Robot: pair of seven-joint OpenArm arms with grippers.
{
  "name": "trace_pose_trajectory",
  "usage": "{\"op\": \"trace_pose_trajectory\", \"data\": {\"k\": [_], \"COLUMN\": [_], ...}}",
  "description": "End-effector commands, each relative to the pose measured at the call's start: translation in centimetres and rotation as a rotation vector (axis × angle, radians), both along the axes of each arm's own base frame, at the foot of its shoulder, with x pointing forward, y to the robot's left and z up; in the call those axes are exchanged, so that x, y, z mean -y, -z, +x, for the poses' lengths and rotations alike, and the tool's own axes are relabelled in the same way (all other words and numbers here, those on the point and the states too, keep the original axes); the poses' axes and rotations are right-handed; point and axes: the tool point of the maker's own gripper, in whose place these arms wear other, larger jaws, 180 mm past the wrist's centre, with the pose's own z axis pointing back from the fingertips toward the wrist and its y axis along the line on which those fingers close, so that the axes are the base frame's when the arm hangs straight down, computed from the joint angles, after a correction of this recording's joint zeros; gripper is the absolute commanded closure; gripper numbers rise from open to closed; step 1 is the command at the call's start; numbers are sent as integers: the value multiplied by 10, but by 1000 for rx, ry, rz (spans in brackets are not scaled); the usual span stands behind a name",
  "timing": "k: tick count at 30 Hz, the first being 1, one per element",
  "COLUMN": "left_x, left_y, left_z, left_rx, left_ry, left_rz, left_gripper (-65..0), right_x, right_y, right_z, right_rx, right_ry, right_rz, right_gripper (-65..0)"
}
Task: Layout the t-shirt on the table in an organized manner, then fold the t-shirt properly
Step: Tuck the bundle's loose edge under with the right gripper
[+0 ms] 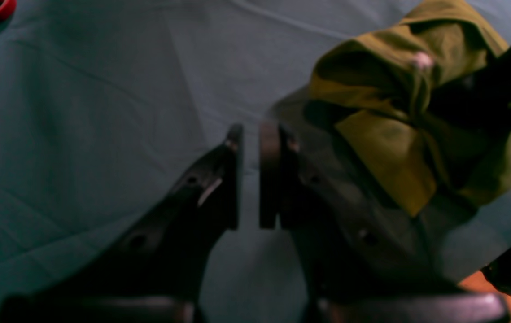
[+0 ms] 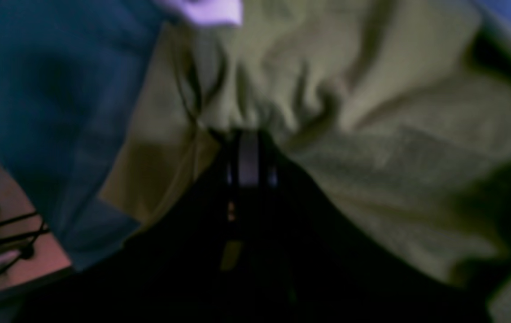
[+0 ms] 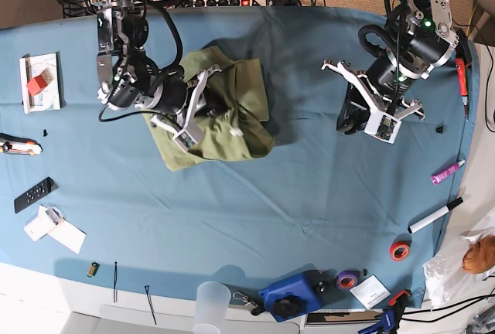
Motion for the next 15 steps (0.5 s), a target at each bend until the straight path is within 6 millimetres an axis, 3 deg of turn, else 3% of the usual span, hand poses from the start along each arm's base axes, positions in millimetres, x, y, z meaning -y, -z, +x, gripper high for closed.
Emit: {"op": "trace_pose_trajectory", "data": {"k": [1,4,6,10,15], "left_x": [1,1,1,1,1], "left_y": [-11,-11,-11,-11,-11], "left_z": [3,3,3,3,3], "left_rx": [44,44,44,44,44], "left_ry": [3,3,3,3,3], "left_rz": [-8,-9,-8,-8,-8], "left_gripper": [-54,-54,-54,-54,-54], "right_x": [0,-10,-23,-41,-53], "right_y": [1,17,12,-17,-53], "right_z": [3,-9,-14,-9,-1], "right_rx": [1,-55,-62,-17,101], "right_ry": [-7,-56,-93,-114,-151], "right_rz": [2,29,89,200,219], "right_gripper": [-14,-14,-14,-14,-14]}}
